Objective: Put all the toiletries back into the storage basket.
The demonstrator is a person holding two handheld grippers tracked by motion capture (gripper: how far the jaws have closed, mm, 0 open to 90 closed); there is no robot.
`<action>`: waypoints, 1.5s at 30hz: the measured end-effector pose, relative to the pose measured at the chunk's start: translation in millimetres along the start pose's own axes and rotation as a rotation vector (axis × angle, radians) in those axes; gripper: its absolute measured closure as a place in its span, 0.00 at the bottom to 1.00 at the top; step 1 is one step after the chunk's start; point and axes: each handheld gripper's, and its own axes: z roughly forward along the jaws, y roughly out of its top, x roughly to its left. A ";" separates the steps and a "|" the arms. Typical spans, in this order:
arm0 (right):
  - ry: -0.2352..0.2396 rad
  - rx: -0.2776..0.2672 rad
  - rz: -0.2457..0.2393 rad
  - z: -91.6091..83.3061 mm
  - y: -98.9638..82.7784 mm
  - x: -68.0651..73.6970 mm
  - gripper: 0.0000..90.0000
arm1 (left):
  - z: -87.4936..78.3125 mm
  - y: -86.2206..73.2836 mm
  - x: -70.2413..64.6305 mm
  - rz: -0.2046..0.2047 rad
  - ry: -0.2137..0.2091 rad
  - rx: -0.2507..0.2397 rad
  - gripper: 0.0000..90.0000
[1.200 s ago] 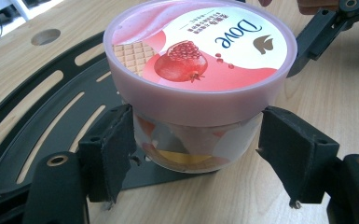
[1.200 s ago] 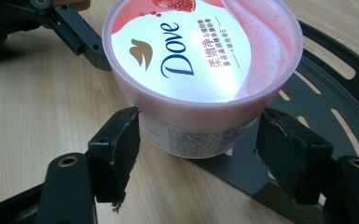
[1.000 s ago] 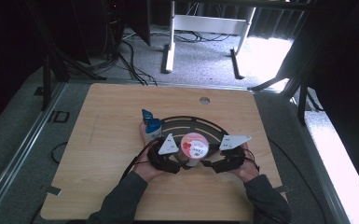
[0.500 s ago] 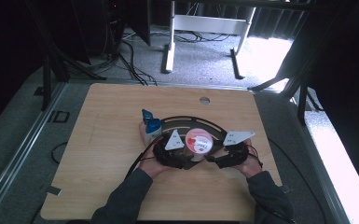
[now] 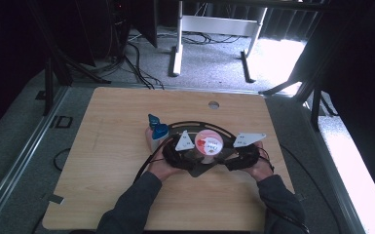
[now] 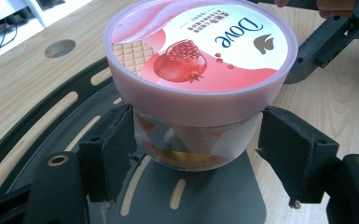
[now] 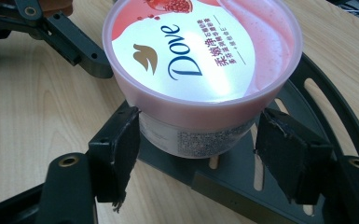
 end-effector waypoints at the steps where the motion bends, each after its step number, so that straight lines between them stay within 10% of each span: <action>1: 0.000 0.002 0.005 0.5 -0.1 -1.0 0.34 | 0.9 0.1 0.5 0.001 0.002 0.000 0.31; 45: -0.049 0.053 0.076 -2.1 -16.8 -33.8 0.35 | 47.2 14.3 4.8 -0.011 0.024 0.018 0.31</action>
